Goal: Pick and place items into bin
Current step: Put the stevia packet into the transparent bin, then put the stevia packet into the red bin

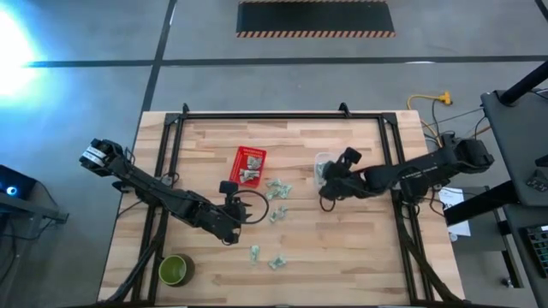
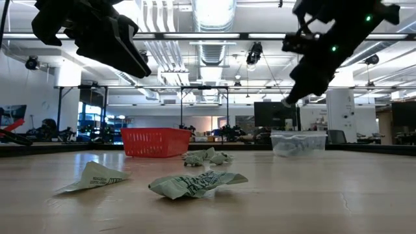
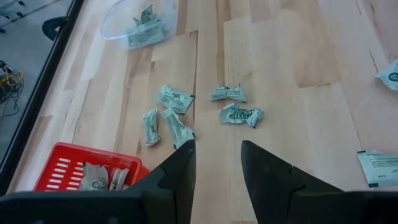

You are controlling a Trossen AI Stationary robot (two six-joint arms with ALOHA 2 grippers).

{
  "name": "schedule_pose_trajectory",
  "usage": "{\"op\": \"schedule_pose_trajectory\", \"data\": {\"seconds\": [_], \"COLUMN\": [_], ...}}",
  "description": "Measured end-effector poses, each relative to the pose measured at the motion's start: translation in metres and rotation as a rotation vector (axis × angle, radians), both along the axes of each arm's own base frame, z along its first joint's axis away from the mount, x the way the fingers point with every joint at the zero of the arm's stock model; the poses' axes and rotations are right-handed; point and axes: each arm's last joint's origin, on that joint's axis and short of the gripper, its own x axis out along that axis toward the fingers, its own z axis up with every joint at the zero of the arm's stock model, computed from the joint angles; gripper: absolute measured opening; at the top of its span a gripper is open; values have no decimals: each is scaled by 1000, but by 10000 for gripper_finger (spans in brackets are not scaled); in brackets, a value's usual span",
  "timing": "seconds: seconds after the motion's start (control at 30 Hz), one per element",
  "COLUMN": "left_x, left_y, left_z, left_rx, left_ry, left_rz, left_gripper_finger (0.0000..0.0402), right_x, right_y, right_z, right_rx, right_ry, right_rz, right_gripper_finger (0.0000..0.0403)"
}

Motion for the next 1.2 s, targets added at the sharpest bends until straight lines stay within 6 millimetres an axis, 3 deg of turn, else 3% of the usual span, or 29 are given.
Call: {"op": "schedule_pose_trajectory", "data": {"seconds": [0.23, 0.63, 1.03, 1.2], "left_x": [0, 0, 1, 4], "left_y": [0, 0, -1, -7], "left_z": [0, 0, 0, -8], "left_rx": [0, -1, -7, -108], "left_ry": [0, -1, -8, 62], "left_rz": [0, 0, -2, -111], "left_gripper_finger": [112, 112, 112, 112], "right_x": [-4, -3, -5, -3], "right_y": [-14, -15, -16, -12], "right_z": [-10, -11, -16, -11], "right_rx": [92, 110, 71, 76], "right_ry": [-14, -42, -37, -40], "right_rz": [-76, -77, -93, -52], "right_gripper_finger": [29, 32, 142, 167]}}
